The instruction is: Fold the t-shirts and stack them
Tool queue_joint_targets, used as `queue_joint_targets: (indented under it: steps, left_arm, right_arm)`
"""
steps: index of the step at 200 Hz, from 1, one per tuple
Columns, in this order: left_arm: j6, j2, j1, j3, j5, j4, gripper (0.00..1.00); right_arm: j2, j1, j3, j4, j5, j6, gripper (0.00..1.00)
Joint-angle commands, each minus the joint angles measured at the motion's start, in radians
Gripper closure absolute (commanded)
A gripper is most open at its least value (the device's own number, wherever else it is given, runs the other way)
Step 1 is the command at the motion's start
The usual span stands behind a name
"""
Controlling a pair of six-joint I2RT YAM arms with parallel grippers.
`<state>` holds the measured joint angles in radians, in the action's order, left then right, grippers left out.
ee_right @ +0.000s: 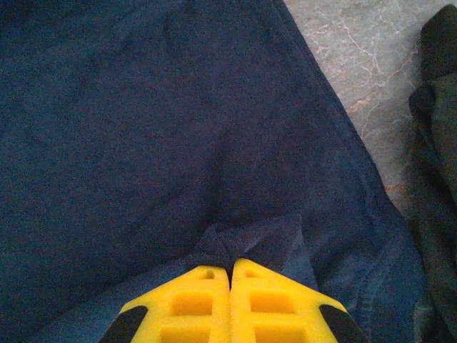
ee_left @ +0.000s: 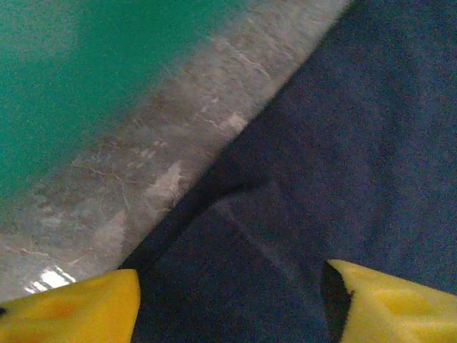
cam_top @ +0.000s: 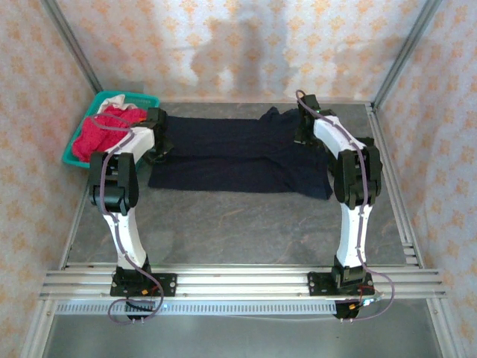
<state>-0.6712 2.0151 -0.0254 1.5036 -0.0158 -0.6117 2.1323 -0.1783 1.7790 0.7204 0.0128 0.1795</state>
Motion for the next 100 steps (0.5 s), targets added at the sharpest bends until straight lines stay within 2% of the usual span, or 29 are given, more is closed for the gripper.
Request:
queue_joint_targets:
  steps: [1,8,31,62,100]
  left_arm:
    - [0.018,-0.123,-0.006,-0.041,-0.060,0.002,0.17]
    - [0.019,-0.155,0.002,-0.059,-0.069,0.003,0.11]
    - [0.015,-0.238,0.029,-0.122,-0.077,0.012,0.04]
    - [0.004,-0.300,0.057,-0.196,-0.058,0.031,0.03]
    - [0.004,-0.297,0.080,-0.221,-0.044,0.036,0.03]
  right_arm:
    - [0.013,0.011,0.051,0.005,-0.001,-0.012,1.00]
    - [0.016,0.011,0.059,0.008,0.000,-0.015,1.00]
    - [0.026,0.011,0.079,0.010,0.003,-0.020,1.00]
    - [0.055,0.011,0.119,0.013,0.013,-0.029,1.00]
    - [0.092,0.011,0.155,0.033,0.038,-0.024,0.99]
